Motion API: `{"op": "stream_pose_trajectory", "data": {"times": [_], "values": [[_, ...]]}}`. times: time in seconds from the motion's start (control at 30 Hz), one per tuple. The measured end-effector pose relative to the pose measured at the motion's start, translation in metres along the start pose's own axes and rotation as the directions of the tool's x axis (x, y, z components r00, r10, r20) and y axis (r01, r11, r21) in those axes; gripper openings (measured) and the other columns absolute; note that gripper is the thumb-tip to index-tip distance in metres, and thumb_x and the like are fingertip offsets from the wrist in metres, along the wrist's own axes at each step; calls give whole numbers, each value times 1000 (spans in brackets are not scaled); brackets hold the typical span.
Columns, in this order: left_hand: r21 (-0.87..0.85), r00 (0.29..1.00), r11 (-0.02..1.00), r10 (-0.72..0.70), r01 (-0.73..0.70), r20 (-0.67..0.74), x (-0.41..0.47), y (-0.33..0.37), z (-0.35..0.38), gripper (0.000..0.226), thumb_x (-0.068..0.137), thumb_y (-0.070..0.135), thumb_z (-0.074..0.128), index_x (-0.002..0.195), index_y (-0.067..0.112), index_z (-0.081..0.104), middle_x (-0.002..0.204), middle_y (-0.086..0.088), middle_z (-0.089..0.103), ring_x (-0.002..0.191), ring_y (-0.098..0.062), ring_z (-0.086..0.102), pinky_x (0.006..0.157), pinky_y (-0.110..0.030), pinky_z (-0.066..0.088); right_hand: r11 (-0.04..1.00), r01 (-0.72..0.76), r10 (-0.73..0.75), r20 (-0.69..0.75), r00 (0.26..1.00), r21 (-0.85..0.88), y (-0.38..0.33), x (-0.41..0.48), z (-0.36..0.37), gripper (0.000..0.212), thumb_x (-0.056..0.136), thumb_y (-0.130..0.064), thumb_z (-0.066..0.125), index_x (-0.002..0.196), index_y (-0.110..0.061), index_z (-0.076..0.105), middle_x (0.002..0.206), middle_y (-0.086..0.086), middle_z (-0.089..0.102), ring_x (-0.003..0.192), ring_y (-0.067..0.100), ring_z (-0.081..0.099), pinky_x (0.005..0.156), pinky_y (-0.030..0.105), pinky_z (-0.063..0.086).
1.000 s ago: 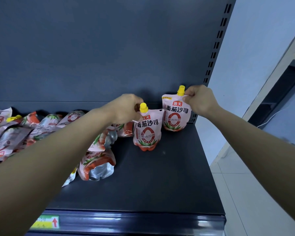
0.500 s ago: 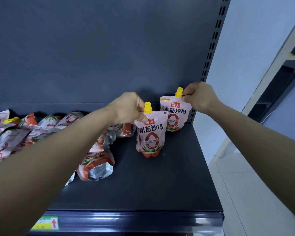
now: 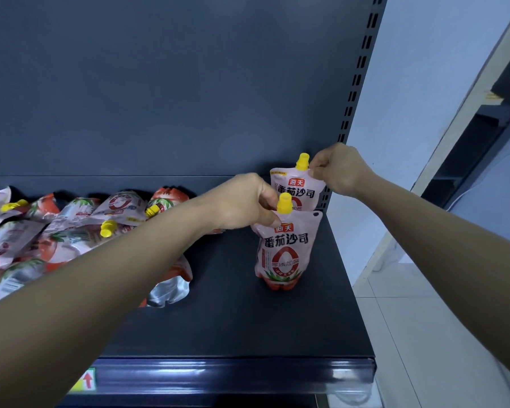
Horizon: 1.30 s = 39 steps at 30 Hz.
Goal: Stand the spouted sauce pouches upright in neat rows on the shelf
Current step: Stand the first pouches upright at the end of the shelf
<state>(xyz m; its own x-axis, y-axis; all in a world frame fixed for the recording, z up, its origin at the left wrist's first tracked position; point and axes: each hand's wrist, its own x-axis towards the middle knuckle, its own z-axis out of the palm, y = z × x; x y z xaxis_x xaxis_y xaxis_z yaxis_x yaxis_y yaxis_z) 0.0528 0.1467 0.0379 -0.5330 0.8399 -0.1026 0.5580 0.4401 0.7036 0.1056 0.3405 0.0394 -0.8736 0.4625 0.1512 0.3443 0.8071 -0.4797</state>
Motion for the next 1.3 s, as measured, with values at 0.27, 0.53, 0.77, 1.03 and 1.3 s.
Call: {"op": "stream_pose_trajectory", "data": {"times": [0.27,0.53,0.77,1.03,1.3], "values": [[-36,998,997,-68,68,-2,-3,-10,-3,7,76,12,74,82,12,72,83,-5,74,70,-10,66,68,-24,56,998,-17,17,13,1000,52,-4,6,5,19,93,-8,54,103,-1,68,108,16,67,89,21,55,75,27,41],[-47,997,997,-67,69,36,3,-9,-3,4,78,6,72,78,10,71,72,1,70,50,2,60,52,-14,50,993,-54,40,138,990,103,-2,9,-2,18,92,-8,55,106,-3,66,101,10,63,90,19,52,75,28,38],[-69,999,997,-38,40,32,8,-15,-3,10,77,8,73,73,17,70,68,9,71,61,-2,64,64,-19,56,1000,2,-5,235,972,12,-2,4,-1,13,91,-12,59,99,-4,67,93,11,65,83,22,54,63,26,39],[-9,964,1000,3,-6,-264,33,-20,2,5,79,4,69,74,2,69,75,-11,69,65,-13,58,74,-35,55,1000,18,-15,235,972,-10,-2,7,-4,15,89,-8,58,97,-1,69,90,13,64,83,23,56,74,30,47],[-88,958,996,-22,-4,-286,40,-28,-2,8,79,5,71,85,7,66,88,-10,71,80,-19,63,87,-42,54,995,74,-51,286,957,-68,-2,-1,-11,19,86,-14,66,100,-3,70,87,8,62,82,20,53,76,29,42]]}}
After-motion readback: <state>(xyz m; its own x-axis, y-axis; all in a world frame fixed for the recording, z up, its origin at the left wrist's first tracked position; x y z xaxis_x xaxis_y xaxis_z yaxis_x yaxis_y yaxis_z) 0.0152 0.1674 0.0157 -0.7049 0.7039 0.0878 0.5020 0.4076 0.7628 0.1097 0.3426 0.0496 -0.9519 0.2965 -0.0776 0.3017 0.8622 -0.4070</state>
